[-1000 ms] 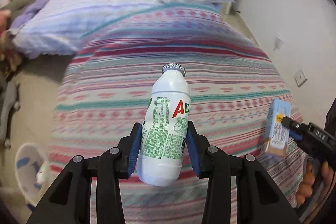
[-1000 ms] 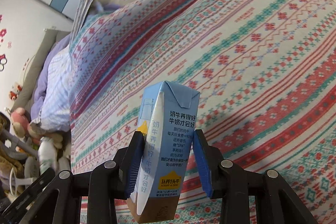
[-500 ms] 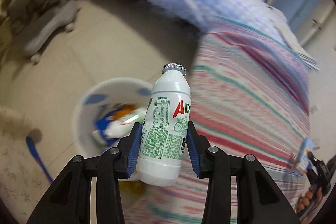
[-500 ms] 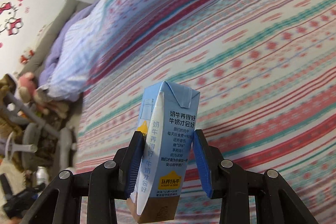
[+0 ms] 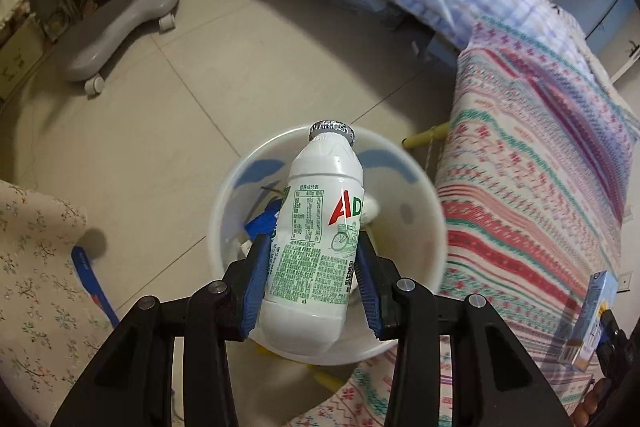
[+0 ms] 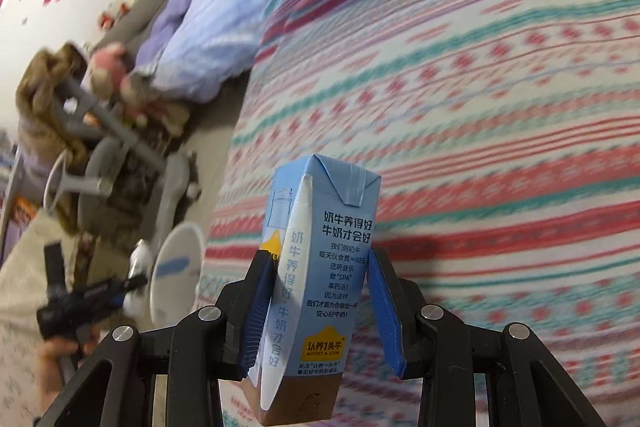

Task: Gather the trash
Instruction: 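Carry the bottle and carton over the wastebasket and open both tools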

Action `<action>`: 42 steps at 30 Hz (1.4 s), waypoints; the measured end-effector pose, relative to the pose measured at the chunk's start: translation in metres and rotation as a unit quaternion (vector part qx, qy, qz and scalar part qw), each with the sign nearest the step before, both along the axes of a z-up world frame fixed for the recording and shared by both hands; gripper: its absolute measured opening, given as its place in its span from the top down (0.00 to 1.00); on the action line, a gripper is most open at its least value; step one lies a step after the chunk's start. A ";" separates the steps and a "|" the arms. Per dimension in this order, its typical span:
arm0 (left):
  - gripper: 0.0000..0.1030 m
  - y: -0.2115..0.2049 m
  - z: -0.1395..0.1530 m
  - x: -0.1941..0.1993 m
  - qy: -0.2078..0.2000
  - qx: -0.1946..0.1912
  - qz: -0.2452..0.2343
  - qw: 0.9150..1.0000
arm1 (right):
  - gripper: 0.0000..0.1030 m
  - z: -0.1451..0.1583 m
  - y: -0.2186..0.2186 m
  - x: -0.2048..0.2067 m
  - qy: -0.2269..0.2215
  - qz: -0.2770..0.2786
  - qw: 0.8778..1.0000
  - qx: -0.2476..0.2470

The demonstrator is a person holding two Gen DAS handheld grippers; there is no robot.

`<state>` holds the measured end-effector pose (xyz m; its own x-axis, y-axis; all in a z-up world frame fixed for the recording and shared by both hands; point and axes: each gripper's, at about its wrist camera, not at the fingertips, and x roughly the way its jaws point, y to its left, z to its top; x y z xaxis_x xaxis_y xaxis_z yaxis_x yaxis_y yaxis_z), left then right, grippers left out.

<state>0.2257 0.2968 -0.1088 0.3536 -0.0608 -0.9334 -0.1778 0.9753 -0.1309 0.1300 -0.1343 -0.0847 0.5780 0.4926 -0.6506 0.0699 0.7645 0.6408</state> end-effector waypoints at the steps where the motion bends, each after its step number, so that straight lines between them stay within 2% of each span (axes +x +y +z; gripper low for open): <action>1: 0.57 0.001 -0.004 0.002 0.003 0.000 0.001 1.000 | 0.59 -0.001 0.009 0.002 -0.001 0.011 1.000 0.000; 6: 0.56 0.009 -0.022 0.013 0.021 -0.006 0.005 1.000 | 0.59 -0.005 0.038 0.008 -0.005 0.036 0.999 0.011; 11: 0.55 0.012 -0.032 0.017 0.038 0.057 -0.008 0.998 | 0.59 -0.006 0.069 0.011 -0.010 0.057 0.998 0.016; 15: 0.52 0.014 -0.027 0.013 0.024 0.024 -0.026 0.999 | 0.59 -0.005 0.092 0.017 -0.015 0.068 0.997 0.013; 17: 0.51 0.011 -0.025 0.012 0.023 0.038 -0.035 0.998 | 0.59 -0.004 0.103 0.021 -0.018 0.071 0.997 0.022; 19: 0.51 0.018 -0.020 0.011 0.018 0.047 -0.021 0.999 | 0.59 -0.001 0.119 0.028 -0.021 0.075 0.996 0.032; 24: 0.51 0.059 -0.004 -0.002 0.003 -0.007 0.069 0.998 | 0.58 -0.002 0.157 0.049 -0.014 0.075 0.995 0.063; 27: 0.51 0.067 0.002 -0.013 -0.004 -0.023 0.094 0.995 | 0.58 -0.006 0.191 0.068 -0.002 0.097 0.993 0.069; 31: 0.51 0.072 0.009 -0.021 -0.014 -0.048 0.118 0.992 | 0.55 -0.006 0.241 0.093 -0.005 0.132 0.990 0.041; 32: 0.51 0.074 0.011 -0.021 -0.018 -0.052 0.122 0.991 | 0.45 -0.008 0.250 0.098 -0.007 0.137 0.990 0.022; 34: 0.51 0.077 0.014 -0.021 -0.023 -0.055 0.129 0.990 | 0.38 -0.017 0.261 0.106 0.004 0.129 0.991 -0.034; 38: 0.51 0.077 0.018 -0.023 -0.034 -0.055 0.128 0.990 | 0.38 -0.028 0.258 0.092 0.009 0.137 0.989 -0.051; 40: 0.51 0.072 0.022 -0.023 -0.040 -0.039 0.120 0.991 | 0.38 -0.029 0.253 0.082 0.006 0.141 0.988 -0.069; 42: 0.51 0.066 0.025 -0.022 -0.045 -0.027 0.110 0.993 | 0.38 -0.027 0.245 0.073 0.006 0.146 0.987 -0.066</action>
